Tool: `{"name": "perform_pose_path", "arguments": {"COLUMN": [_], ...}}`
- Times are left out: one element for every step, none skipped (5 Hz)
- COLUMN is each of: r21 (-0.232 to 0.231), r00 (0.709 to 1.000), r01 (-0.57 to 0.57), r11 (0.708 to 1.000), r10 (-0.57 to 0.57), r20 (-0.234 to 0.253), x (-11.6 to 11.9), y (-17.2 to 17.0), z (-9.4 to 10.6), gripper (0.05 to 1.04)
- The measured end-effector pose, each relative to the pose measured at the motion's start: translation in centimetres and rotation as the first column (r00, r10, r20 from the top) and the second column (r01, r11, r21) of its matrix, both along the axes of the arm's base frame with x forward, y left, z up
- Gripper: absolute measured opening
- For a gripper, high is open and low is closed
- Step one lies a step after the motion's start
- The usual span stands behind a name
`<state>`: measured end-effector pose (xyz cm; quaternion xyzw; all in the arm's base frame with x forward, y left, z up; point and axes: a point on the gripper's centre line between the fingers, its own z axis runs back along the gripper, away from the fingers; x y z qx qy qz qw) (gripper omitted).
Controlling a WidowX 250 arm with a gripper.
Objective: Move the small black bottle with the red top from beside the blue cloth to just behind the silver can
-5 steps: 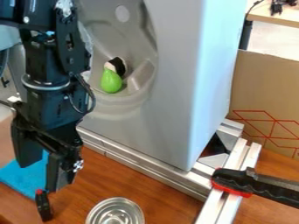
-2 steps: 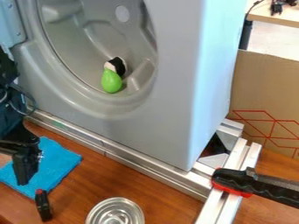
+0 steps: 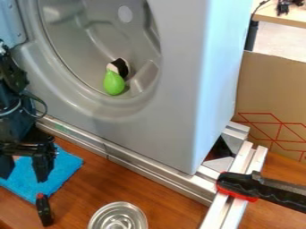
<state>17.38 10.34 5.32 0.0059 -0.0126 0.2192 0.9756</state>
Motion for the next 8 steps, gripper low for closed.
{"name": "perform_pose_path", "arguments": {"r21": [0.002, -0.011, 0.000, 0.012, 0.027, 0.039, 0.035, 0.041], "r00": [0.999, 0.996, 0.994, 0.988, 0.984, 0.981, 0.980, 0.980], "r01": [0.008, 0.027, 0.044, 0.043, 0.032, 0.026, 0.030, 0.058], "r11": [1.000, 1.000, 0.999, 0.999, 0.999, 0.999, 0.999, 0.997], "r10": [-0.008, -0.028, -0.044, -0.040, -0.026, -0.018, -0.023, -0.049], "r20": [-0.040, -0.081, -0.097, -0.149, -0.175, -0.194, -0.195, -0.190], "x": [1.0, 1.2, 1.4, 1.0, 0.4, -0.1, 0.0, 0.4], "y": [-0.7, -0.9, -1.3, -1.5, -1.5, -1.4, -1.5, -1.9], "z": [-1.3, -2.7, -3.2, -4.0, -4.3, -4.5, -5.2, -5.4], "gripper": [0.999, 1.000, 1.000, 0.999, 1.000, 0.999, 0.945, 0.657]}}
